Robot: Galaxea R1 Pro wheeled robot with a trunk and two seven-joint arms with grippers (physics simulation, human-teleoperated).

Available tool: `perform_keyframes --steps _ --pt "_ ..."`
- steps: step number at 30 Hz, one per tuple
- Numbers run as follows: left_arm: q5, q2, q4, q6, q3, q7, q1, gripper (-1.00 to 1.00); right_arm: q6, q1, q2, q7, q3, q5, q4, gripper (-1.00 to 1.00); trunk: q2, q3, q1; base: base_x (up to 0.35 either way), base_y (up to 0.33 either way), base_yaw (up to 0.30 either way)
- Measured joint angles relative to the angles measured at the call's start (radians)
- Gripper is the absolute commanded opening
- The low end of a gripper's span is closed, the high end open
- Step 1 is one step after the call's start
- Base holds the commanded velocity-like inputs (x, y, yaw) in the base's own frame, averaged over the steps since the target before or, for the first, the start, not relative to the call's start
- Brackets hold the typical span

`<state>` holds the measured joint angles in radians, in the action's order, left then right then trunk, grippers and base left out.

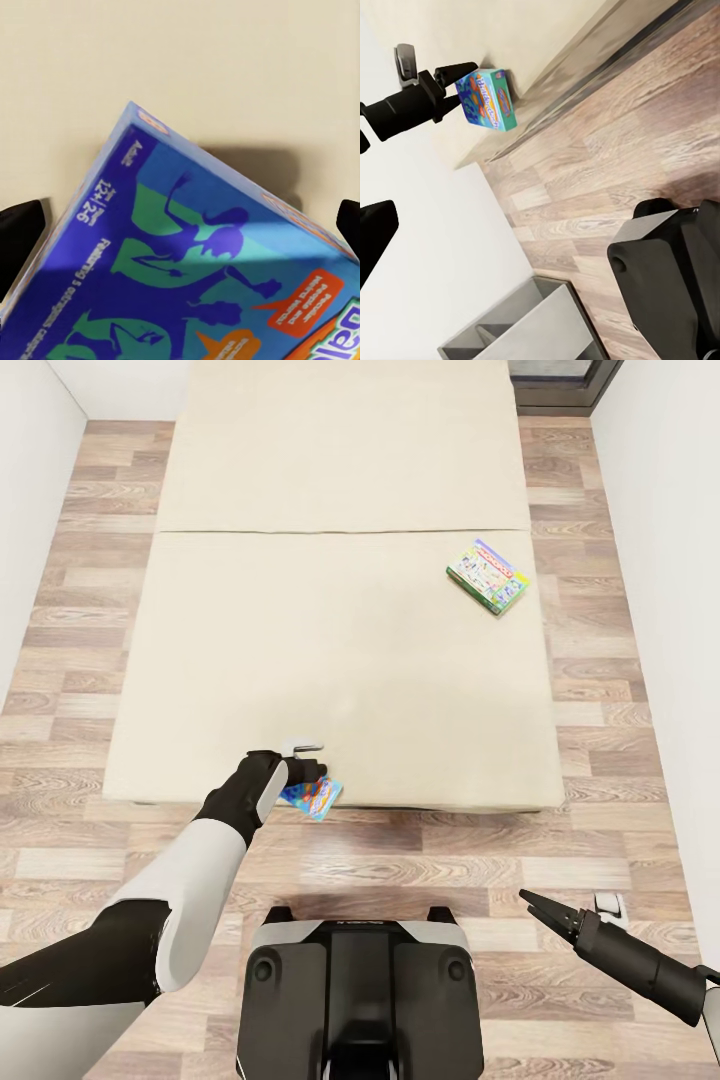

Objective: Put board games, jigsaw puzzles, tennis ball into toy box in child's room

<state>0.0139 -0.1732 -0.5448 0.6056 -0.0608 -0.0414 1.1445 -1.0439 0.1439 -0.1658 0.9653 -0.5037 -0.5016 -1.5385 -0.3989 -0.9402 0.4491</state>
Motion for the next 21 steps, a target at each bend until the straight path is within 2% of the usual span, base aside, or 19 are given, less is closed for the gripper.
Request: perform_keyframes --steps 8,13,21 --pt "-0.002 0.000 0.003 -0.004 -0.001 -0.003 0.000 1.00 0.000 0.000 0.000 0.000 0.000 -0.001 0.000 1.00 0.000 0.000 0.000 0.000 0.000 0.000" --pt "0.012 0.000 -0.003 -0.001 -0.008 -0.005 0.000 1.00 0.000 0.000 0.000 0.000 0.000 -0.001 0.000 1.00 0.000 0.000 0.000 0.000 0.000 0.000" --pt "0.008 0.000 -0.072 0.003 -0.015 -0.004 0.000 1.00 0.000 0.000 0.000 0.000 0.000 -0.001 0.000 1.00 0.000 0.000 0.000 0.000 0.000 0.000"
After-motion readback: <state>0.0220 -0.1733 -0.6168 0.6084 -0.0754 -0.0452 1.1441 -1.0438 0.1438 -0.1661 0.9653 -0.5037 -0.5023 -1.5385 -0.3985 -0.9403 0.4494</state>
